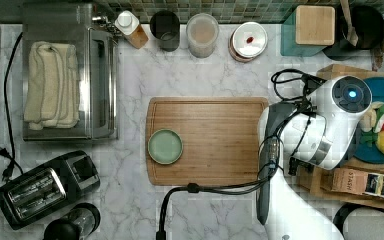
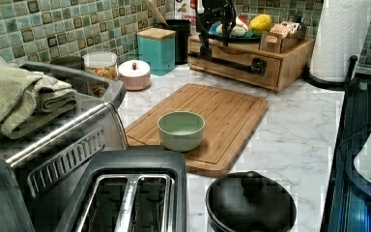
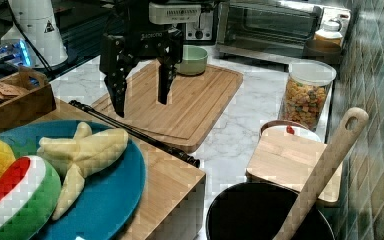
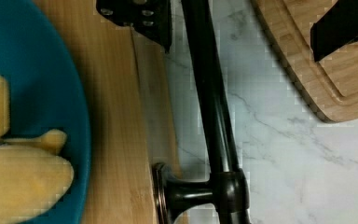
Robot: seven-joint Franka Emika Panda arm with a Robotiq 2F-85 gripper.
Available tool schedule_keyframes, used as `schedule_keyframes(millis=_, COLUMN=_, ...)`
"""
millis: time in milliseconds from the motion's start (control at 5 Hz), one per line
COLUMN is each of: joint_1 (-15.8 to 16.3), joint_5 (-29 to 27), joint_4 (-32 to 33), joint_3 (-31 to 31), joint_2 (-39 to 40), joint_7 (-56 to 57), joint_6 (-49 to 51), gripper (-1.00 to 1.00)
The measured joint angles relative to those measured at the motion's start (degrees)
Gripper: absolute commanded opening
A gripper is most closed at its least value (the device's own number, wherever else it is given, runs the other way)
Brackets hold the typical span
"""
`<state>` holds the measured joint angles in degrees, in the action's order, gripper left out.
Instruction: Open the drawer.
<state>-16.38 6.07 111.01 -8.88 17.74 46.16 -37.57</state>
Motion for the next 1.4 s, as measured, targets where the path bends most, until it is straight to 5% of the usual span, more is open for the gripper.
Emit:
schedule_keyframes(millis=800, joint_1=3.7, joint_5=10.0, joint_4=2.2, joint_3=1.5, joint_2=0.2, joint_7=-0.2, joint_6=-3.2, gripper=1.0)
schedule_keyframes(millis=1400, joint_1=5.4, joint_5=11.3, joint_4=3.9, joint_3=-1.0, joint_2=0.7, joint_7=-6.3, joint_6=-7.3, gripper=1.0)
